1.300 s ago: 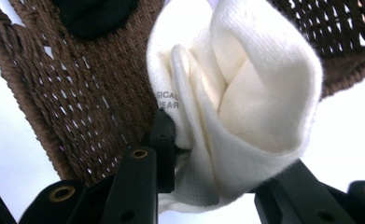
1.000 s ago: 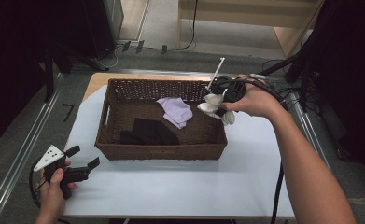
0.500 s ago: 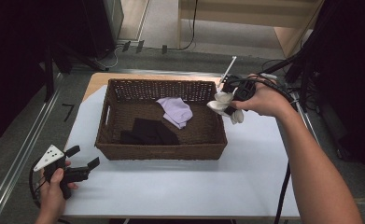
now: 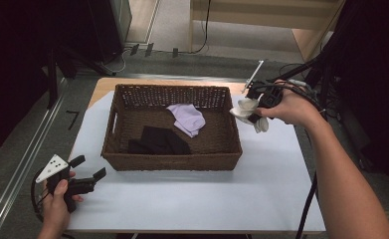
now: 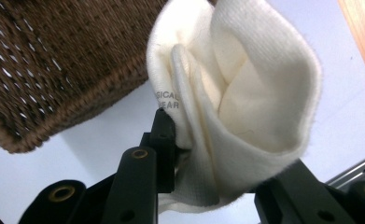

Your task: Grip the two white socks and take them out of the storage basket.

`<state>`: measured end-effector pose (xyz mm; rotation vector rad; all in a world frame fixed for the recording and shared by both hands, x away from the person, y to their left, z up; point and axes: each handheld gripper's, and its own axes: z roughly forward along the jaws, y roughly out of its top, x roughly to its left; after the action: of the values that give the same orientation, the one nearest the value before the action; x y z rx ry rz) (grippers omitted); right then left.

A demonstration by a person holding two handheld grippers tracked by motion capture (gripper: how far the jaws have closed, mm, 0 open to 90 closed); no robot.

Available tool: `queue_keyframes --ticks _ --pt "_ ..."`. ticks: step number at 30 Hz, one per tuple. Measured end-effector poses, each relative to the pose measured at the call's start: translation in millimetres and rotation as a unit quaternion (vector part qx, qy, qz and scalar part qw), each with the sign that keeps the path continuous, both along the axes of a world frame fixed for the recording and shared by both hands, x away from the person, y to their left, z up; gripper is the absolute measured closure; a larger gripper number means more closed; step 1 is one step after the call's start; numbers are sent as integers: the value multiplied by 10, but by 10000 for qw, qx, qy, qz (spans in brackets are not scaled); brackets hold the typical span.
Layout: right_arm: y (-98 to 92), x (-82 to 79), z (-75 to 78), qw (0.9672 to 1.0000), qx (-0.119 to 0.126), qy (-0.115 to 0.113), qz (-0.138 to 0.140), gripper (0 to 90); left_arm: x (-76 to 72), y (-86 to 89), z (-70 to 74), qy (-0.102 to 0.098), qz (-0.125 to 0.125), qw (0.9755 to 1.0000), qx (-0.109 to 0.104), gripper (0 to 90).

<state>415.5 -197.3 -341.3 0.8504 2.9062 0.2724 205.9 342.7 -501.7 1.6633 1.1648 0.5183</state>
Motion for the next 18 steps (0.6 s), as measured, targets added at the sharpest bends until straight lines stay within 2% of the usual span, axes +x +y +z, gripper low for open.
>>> queue_keyframes --ticks 11,18 --pt "-153 16 -147 9998 -70 95 -165 683 -2 2 0 -7 28 10000 -23 8" --pt "-244 30 -390 9989 -173 294 -329 682 -3 2 0 -9 18 10000 -6 8"
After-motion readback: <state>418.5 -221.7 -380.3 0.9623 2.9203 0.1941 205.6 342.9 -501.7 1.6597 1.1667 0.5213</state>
